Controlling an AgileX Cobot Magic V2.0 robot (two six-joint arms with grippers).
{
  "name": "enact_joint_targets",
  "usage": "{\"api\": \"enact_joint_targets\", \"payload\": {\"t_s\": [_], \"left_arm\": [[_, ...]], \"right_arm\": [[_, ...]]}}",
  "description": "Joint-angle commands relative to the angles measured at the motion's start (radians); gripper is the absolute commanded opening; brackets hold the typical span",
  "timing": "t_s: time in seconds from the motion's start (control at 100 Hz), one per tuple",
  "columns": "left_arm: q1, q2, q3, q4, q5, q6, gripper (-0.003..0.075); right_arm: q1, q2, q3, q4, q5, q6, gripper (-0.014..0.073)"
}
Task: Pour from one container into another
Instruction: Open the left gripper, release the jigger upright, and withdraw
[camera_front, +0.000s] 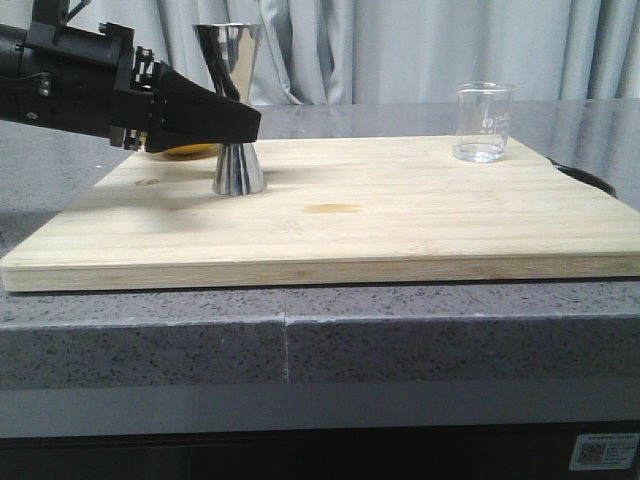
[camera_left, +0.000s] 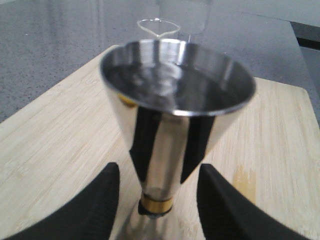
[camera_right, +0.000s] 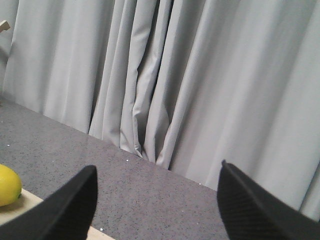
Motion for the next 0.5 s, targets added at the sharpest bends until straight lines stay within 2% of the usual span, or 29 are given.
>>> {"api": "enact_joint_targets", "payload": {"t_s": [0.0, 0.49], "left_arm": [[0.002, -0.039, -0.024, -0.052, 0.059, -0.012, 0.0421], [0.025, -0.088, -0.024, 0.03, 0.042, -0.055, 0.0424]], "right_arm": [[-0.004, -0.011, -0.022, 0.019, -0.043, 0.001, 0.0459], [-0.004, -0.011, -0.022, 0.019, -0.043, 0.001, 0.0459]]}}
